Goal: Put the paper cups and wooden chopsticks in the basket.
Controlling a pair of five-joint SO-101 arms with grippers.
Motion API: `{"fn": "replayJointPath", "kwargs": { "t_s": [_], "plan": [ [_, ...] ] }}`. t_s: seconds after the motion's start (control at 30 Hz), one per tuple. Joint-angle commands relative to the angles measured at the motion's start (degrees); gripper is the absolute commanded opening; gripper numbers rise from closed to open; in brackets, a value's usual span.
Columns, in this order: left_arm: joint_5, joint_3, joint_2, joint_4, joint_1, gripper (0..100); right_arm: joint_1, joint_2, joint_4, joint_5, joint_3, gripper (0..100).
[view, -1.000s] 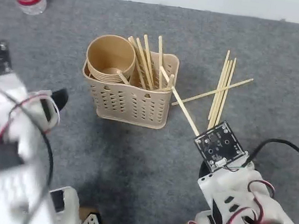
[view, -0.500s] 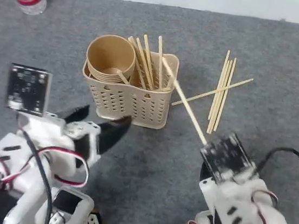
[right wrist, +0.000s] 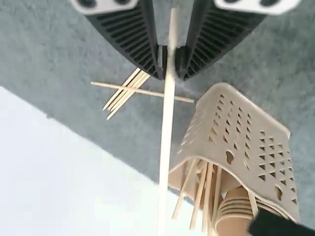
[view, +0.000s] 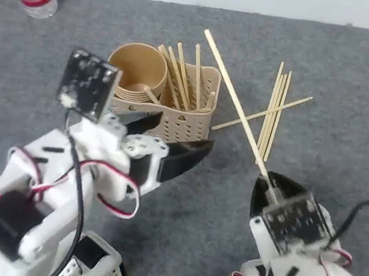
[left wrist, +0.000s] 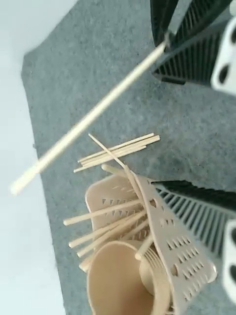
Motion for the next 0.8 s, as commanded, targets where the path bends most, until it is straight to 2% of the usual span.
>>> {"fn": "replayJointPath", "kwargs": {
  "t_s": [0.0, 0.07, 0.17, 0.3, 0.4, 0.5, 0.6, 0.7, 0.77],
  "plan": [
    [-0.7, -3.12, 4.48, -1.49, -2.2, 30, 0.13, 6.29, -1.45, 1.67, -0.18, 0.7],
    [-0.7, -2.42, 4.48, 0.35, -6.68, 30, 0.75, 8.22, -0.48, 2.55, -0.09, 0.7],
    [-1.93, -1.8, 2.11, 5.71, -17.05, 30, 5.93, 8.92, 1.89, 2.81, -0.09, 0.7],
    [-12.4, -1.54, -3.96, 9.76, -36.22, 30, 17.63, 10.24, 1.63, 7.47, 2.64, 0.7],
    [-17.49, 4.35, -9.41, 8.26, -49.76, 30, 24.13, 13.49, -2.86, 10.37, 8.88, 0.7],
    [-17.76, 17.8, -14.51, 1.41, -58.11, 30, 26.59, 19.74, -9.36, 12.84, 15.82, 0.7],
    [-17.49, 37.23, -19.52, -11.25, -64.44, 30, 26.86, 28.09, -14.46, 14.07, 18.02, 0.7],
    [-14.07, 56.04, -24.88, -23.91, -69.54, 30, 26.95, 36.79, -18.24, 13.98, 17.41, 0.7],
    [-11.25, 65.27, -28.75, -27.87, -72.62, 30, 27.03, 42.15, -20.35, 14.15, 17.23, 0.7]
  ]
}}
